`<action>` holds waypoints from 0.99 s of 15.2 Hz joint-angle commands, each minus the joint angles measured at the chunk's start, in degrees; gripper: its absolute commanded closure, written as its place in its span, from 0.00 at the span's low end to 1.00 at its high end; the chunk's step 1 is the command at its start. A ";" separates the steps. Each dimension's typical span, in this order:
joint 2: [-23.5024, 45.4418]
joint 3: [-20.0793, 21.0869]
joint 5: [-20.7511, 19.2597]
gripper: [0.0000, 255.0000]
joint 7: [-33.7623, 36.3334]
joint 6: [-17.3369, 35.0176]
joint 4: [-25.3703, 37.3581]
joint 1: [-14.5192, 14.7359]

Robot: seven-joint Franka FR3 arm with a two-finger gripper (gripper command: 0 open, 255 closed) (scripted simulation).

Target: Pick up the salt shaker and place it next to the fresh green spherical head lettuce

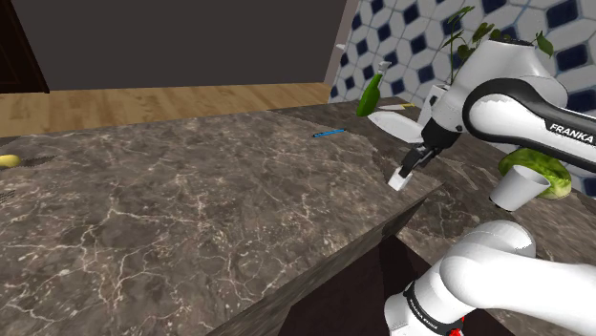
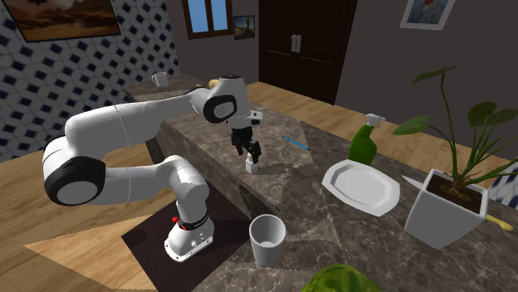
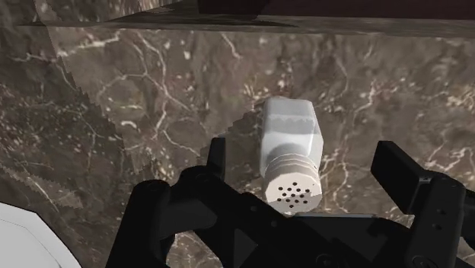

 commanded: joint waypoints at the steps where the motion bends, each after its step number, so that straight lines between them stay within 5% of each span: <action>1: -0.14 -0.45 -0.46 0.00 -0.05 1.53 -1.61 -0.24; 10: -0.12 -0.75 -0.75 0.00 -0.03 2.73 -2.79 -0.39; 11: -0.12 -0.75 -0.75 1.00 -0.03 2.73 -2.79 -0.39; 15: -0.12 -0.75 -0.76 1.00 -0.03 2.74 -2.80 -0.39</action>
